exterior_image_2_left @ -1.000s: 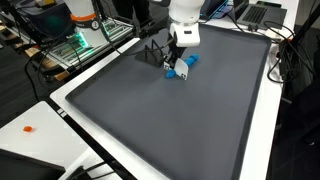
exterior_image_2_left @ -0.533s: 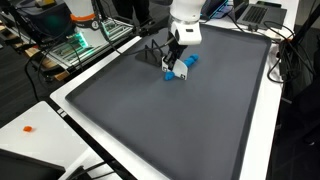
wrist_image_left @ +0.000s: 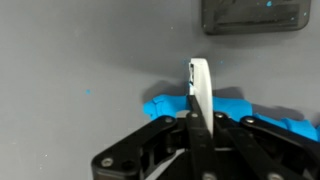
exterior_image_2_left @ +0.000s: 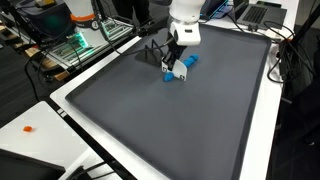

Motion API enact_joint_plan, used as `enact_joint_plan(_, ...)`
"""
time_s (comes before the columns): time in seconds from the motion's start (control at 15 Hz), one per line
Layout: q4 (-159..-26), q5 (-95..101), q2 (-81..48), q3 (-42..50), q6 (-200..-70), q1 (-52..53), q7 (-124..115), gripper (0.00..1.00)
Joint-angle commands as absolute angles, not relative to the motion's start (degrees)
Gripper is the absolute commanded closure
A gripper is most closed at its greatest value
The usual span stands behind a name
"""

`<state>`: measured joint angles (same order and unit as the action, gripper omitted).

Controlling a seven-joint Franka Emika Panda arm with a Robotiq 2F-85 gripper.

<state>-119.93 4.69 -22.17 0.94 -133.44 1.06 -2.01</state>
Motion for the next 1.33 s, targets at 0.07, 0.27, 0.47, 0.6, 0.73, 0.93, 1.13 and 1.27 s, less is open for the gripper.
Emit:
enact_joint_plan(0.07,-120.4,1.3,-20.1,0.8,-131.7,0.0,-2.5,0.99)
enact_joint_plan(0.27,-120.6,-0.8,-17.9,0.8,-131.0,-0.6,-3.1,0.99)
enact_joint_plan(0.47,-121.3,-6.2,-15.2,0.3,-129.2,-1.1,-4.5,0.99)
enact_joint_plan(0.6,-122.5,-9.6,-12.9,0.2,-128.0,-1.0,-5.5,0.99)
enact_joint_plan(0.73,-124.1,-12.5,-10.7,0.3,-127.5,-1.0,-6.8,0.99)
enact_joint_plan(0.93,-127.4,-15.3,-7.5,0.5,-127.5,-0.6,-9.5,0.99)
enact_joint_plan(1.13,-131.0,-16.7,-4.5,0.6,-127.5,-0.2,-13.6,0.99)
enact_joint_plan(1.27,-133.3,-17.8,-2.7,0.5,-127.2,0.0,-16.5,0.99)
